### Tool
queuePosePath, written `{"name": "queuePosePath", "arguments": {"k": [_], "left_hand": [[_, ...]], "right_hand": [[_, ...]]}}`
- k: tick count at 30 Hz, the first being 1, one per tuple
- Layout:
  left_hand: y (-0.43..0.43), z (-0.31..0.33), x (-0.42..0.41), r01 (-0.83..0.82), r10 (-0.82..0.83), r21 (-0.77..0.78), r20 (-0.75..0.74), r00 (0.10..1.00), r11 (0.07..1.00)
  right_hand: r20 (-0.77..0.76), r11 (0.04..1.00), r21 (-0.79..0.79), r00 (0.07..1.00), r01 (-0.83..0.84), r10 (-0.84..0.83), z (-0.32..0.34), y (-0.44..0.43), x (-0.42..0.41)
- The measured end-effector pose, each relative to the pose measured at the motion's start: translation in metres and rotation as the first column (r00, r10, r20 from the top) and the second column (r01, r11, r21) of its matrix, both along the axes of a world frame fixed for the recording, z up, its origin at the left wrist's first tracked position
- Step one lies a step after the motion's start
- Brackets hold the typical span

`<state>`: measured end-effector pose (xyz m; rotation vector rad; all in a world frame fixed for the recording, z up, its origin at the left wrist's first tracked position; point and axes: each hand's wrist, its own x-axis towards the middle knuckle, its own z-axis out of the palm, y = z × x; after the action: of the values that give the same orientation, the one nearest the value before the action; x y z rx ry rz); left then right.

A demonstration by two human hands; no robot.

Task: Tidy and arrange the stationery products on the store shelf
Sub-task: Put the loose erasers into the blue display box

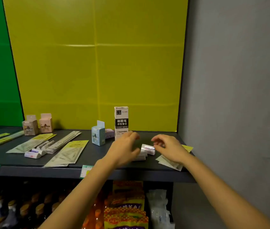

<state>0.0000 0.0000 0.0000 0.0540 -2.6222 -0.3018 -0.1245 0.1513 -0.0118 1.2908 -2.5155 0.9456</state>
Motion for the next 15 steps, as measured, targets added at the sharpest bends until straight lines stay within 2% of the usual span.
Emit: {"name": "queuePosePath", "arguments": {"k": [4, 7, 15], "left_hand": [[0.003, -0.011, -0.018, -0.009, 0.026, -0.104, 0.166, 0.986, 0.995], [-0.001, -0.021, -0.030, -0.033, 0.093, -0.189, 0.318, 0.944, 0.981], [-0.007, -0.018, -0.050, 0.026, 0.087, -0.228, 0.472, 0.877, 0.973]], "right_hand": [[-0.012, 0.965, 0.262, 1.000, -0.001, 0.004, 0.002, -0.013, -0.023], [-0.012, 0.919, 0.395, 1.000, 0.003, 0.002, -0.004, -0.027, -0.037], [-0.040, 0.814, 0.578, 0.994, -0.061, 0.104, -0.005, -0.044, -0.055]]}}
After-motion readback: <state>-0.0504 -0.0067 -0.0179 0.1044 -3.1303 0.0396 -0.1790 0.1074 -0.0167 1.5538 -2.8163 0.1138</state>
